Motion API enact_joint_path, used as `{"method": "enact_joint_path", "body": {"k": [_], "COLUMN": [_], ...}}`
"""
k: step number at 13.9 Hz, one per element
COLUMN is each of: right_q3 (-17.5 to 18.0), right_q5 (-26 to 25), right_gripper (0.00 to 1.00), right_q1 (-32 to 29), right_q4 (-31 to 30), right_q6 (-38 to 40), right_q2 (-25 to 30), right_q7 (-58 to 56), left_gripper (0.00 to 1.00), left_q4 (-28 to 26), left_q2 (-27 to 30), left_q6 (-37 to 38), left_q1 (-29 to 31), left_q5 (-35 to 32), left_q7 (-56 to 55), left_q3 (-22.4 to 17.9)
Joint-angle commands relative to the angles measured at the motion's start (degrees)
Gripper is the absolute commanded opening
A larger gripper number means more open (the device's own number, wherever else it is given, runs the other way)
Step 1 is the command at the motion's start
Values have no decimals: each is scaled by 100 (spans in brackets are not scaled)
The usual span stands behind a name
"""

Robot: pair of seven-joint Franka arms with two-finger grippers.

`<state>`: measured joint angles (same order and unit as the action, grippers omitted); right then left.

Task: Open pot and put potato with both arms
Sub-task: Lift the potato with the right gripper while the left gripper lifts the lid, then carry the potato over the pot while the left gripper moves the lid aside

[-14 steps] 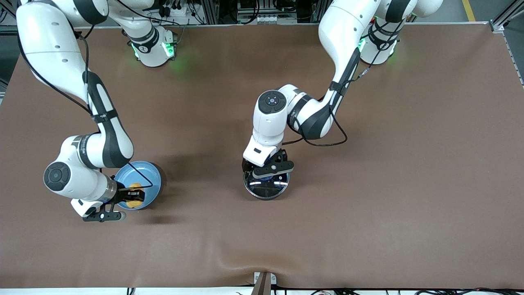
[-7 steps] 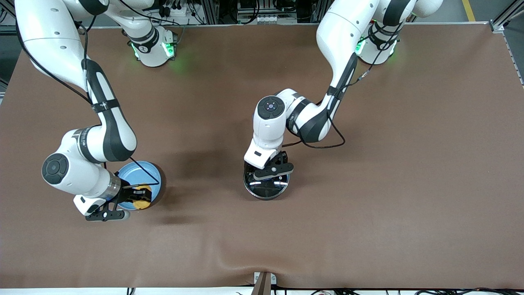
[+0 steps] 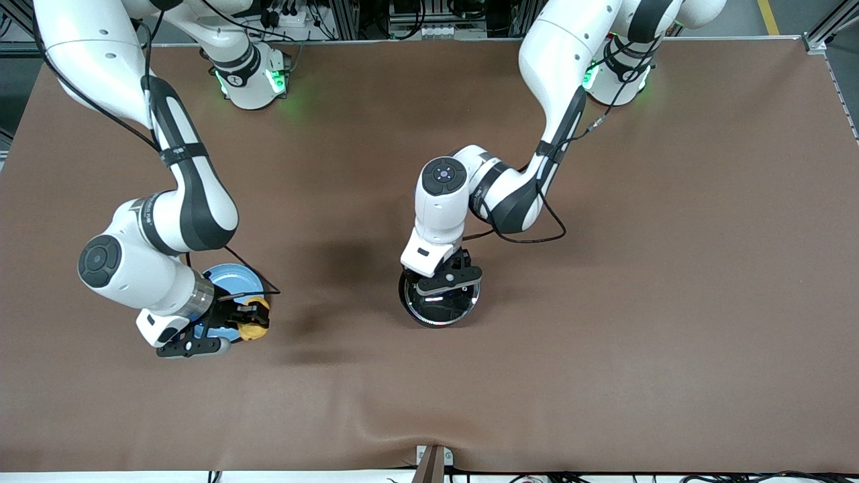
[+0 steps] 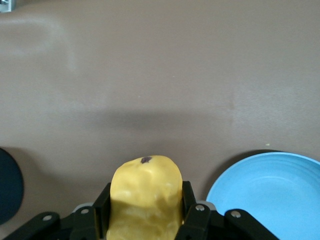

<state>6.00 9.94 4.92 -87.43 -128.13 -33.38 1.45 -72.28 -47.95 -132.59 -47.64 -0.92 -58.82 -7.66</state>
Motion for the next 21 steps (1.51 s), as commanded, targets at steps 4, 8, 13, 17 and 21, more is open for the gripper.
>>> {"method": "enact_joint_path", "body": {"k": [4, 8, 13, 17, 21], "right_q3": [-20, -64, -90, -318, -389], "right_q5": [262, 201, 140, 122, 122], "right_gripper": [9, 7, 0, 0, 0], "right_q1": [535, 1361, 2170, 2812, 3094], "right_q4": [129, 375, 499, 534, 841], "right_q6": [52, -193, -1299, -1952, -1987], "right_q2": [174, 104, -326, -739, -1222], "right_q7": [986, 2014, 2281, 2281, 2394], "left_gripper": [22, 22, 24, 24, 27], "left_q4": [5, -775, -2708, -3906, -4346], "left_q2": [802, 1882, 3210, 3547, 3284], "left_q6": [487, 1006, 919, 174, -530], "left_q1": [316, 817, 1669, 2434, 2672], "left_q5": [-49, 556, 918, 918, 918], "left_q7": [-24, 896, 2759, 4211, 4844], "left_q3": [36, 46, 46, 46, 46]}}
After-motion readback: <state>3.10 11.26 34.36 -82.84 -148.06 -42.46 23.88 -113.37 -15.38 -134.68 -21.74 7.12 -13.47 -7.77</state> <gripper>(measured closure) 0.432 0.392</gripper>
